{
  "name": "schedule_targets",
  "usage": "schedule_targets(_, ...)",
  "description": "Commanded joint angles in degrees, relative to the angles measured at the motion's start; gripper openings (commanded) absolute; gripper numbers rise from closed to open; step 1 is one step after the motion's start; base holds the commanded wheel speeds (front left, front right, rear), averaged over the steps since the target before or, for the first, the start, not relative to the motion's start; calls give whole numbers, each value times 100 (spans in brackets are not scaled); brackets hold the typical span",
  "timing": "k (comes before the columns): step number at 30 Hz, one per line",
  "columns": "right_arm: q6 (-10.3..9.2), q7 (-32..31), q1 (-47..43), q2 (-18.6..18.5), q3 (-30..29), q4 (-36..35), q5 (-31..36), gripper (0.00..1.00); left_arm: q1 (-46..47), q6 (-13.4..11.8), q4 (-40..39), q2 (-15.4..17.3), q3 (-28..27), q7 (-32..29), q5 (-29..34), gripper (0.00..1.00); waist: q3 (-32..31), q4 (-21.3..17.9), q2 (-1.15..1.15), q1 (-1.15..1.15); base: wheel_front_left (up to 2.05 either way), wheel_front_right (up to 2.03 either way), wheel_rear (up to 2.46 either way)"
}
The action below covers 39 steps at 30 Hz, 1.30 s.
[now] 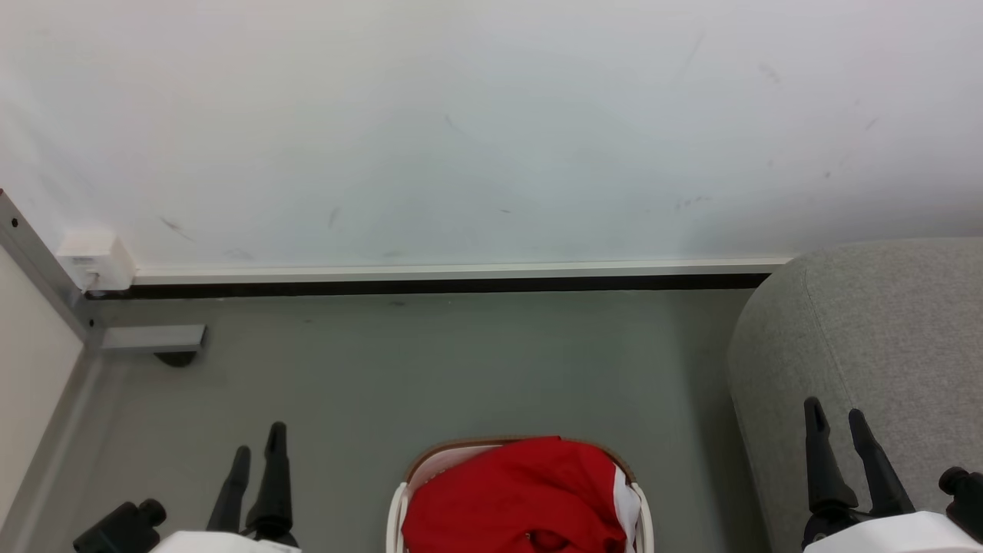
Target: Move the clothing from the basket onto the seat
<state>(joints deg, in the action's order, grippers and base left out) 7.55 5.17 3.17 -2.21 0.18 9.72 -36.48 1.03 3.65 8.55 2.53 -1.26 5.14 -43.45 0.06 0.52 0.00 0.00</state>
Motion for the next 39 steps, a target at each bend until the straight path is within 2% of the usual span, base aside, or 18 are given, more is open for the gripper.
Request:
schedule_targets(1,-5,59,25,-69,17,-16,219,100,6,-12,-97,49,-4,64,209,100,-1,2,0,0,0,0,0)
schedule_targets(21,-7,381,-21,-77,-20,115,1728,100,-167,-150,-244,185,101,385,1726,100,-1,17,0,0,0,0,0)
schedule_targets(39,-8,621,-64,-83,-118,238,2671,100,-305,-254,-312,248,193,613,2663,100,17,19,0,0,0,0,0)
